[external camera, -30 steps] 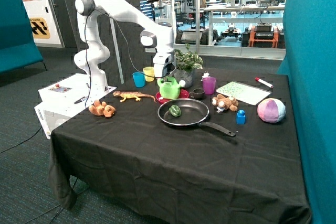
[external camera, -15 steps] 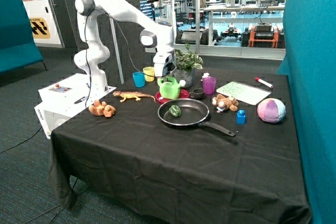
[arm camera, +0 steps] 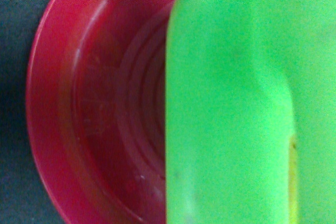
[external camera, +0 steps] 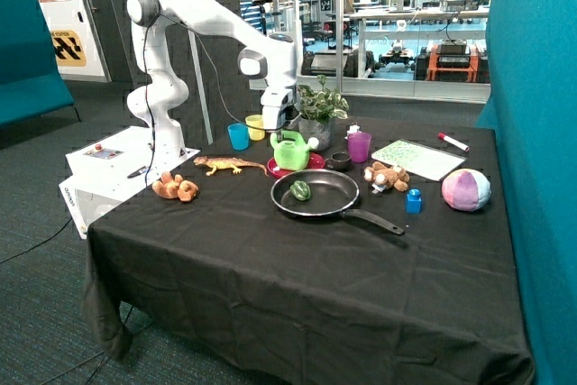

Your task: Water the pot plant and put the can on the plate

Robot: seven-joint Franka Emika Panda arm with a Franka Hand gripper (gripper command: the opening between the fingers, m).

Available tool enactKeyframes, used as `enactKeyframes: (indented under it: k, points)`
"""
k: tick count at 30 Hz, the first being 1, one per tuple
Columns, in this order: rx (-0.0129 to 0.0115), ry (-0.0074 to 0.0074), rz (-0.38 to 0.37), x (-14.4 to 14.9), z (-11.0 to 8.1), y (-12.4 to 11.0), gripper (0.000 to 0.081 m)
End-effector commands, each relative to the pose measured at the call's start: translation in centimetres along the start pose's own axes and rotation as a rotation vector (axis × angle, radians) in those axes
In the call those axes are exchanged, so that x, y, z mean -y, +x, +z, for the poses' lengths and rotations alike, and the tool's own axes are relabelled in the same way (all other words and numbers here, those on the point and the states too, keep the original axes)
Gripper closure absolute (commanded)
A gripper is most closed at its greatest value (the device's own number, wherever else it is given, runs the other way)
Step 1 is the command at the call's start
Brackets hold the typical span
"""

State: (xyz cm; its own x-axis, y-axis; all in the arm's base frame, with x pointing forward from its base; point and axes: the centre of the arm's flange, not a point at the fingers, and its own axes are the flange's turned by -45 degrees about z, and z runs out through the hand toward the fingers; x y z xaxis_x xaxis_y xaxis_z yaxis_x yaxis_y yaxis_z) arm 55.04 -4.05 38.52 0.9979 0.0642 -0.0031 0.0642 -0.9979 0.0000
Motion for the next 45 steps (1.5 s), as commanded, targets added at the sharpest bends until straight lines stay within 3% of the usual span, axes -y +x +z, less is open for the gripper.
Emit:
enactKeyframes:
  k: [1, 22, 45]
  points:
    - [-0.0031, 0.0, 0.001, -0.2, -1.3, -0.8, 0.0281]
    - [-0.0031, -0.0001, -0.055, 1.3, -4.4, -2.4, 0.0321]
    - [-0.0031, -0.0002, -0.095, 1.9, -5.2, -0.6, 0.0329]
